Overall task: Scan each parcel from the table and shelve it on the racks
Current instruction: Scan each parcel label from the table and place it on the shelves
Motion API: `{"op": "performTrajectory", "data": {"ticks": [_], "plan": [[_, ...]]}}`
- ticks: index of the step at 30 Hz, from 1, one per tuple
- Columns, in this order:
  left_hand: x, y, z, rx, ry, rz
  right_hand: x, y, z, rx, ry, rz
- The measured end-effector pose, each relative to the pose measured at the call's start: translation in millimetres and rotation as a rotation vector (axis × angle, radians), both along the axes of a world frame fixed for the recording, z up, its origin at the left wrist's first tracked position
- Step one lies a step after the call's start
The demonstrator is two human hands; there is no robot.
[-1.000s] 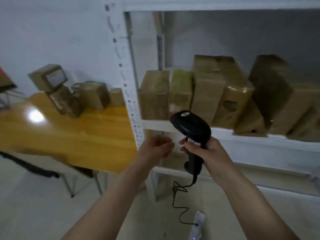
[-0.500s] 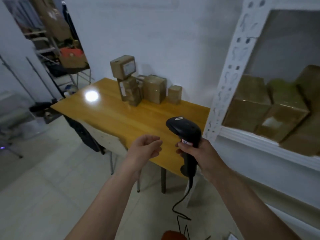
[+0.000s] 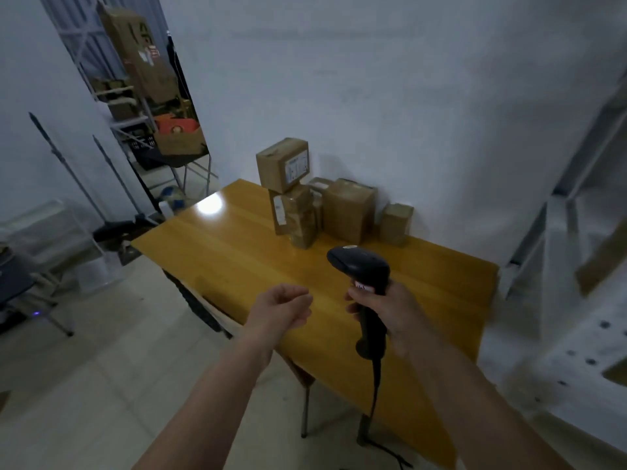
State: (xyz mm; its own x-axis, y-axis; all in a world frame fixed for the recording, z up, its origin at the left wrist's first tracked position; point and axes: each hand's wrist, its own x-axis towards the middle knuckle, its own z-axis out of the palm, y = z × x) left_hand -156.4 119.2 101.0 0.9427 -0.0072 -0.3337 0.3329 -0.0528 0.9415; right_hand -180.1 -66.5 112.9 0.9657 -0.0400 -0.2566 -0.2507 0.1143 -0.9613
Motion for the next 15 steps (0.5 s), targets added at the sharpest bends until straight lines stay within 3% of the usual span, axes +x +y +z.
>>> {"op": "performTrajectory", "data": {"ticks": [4, 15], "plan": [[68, 4, -1, 0.063, 0.018, -0.094, 61, 6, 0, 0.030, 0.043, -0.059], [203, 44, -21, 0.191, 0.097, -0.097, 188, 46, 10, 0.092, 0.131, -0.111]]}}
